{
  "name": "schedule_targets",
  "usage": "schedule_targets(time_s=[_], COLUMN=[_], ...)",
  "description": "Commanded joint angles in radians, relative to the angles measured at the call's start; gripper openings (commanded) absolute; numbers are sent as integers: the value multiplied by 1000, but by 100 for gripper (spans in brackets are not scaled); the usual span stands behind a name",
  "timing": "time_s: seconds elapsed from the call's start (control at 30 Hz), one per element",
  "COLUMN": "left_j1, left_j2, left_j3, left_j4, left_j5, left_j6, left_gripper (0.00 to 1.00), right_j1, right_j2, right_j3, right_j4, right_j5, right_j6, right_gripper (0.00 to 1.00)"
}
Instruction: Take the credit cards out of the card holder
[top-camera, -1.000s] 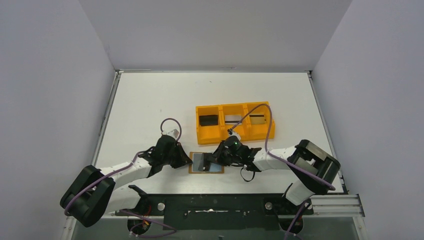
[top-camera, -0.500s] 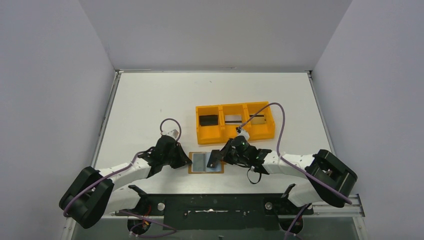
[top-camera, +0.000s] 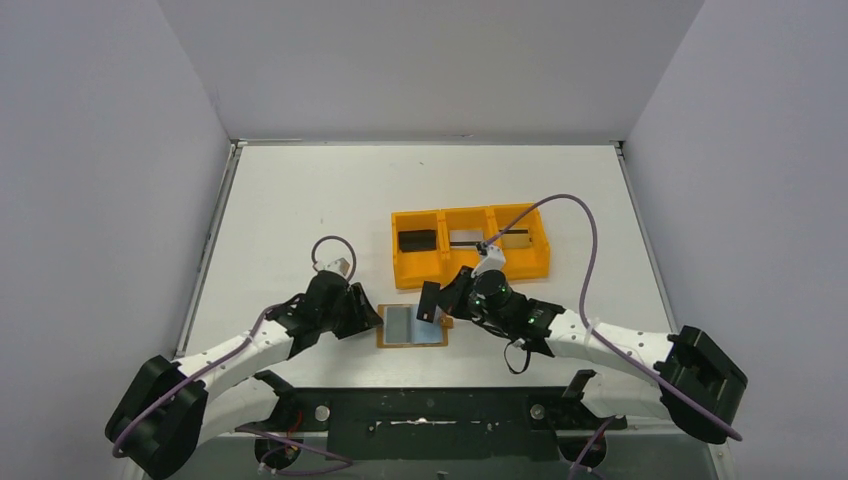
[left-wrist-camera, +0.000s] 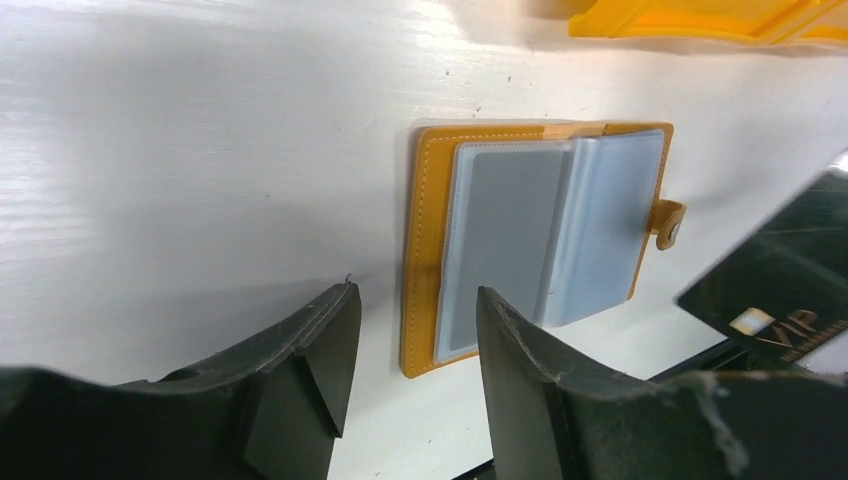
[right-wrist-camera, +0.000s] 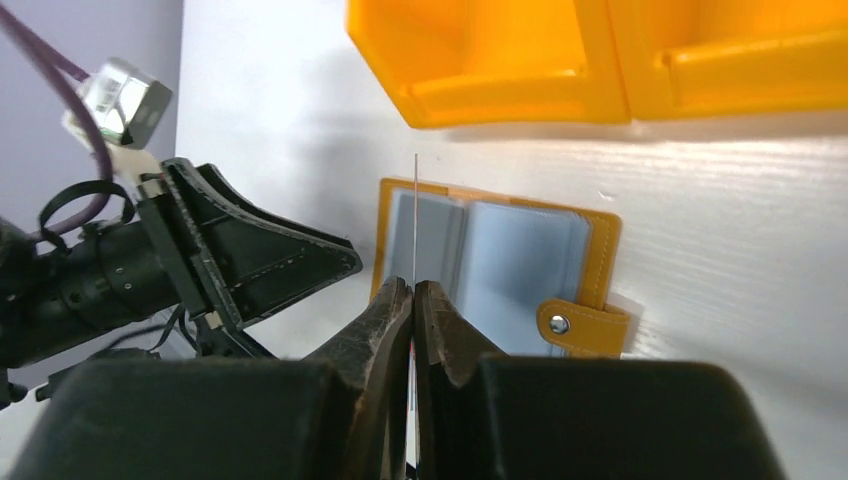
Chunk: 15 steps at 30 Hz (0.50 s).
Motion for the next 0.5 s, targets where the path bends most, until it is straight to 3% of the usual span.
schedule_targets(time_s=[0.0, 0.27, 0.47], left_j1=[5, 29, 46], left_j2=[-51, -167, -322], left_j3=[76, 171, 258], left_j4=[-88, -254, -384], left_j5=[-62, -158, -363], left_j6=[25, 67, 103], left_gripper=[47, 56, 82], right_j1=[9, 13, 20], right_j2=[-91, -85, 20], right_j3=[80, 233, 332], right_j4=[-31, -118, -127], right_j5=[126, 240, 255], right_j6=[-186, -603, -907], right_gripper=[0, 0, 0])
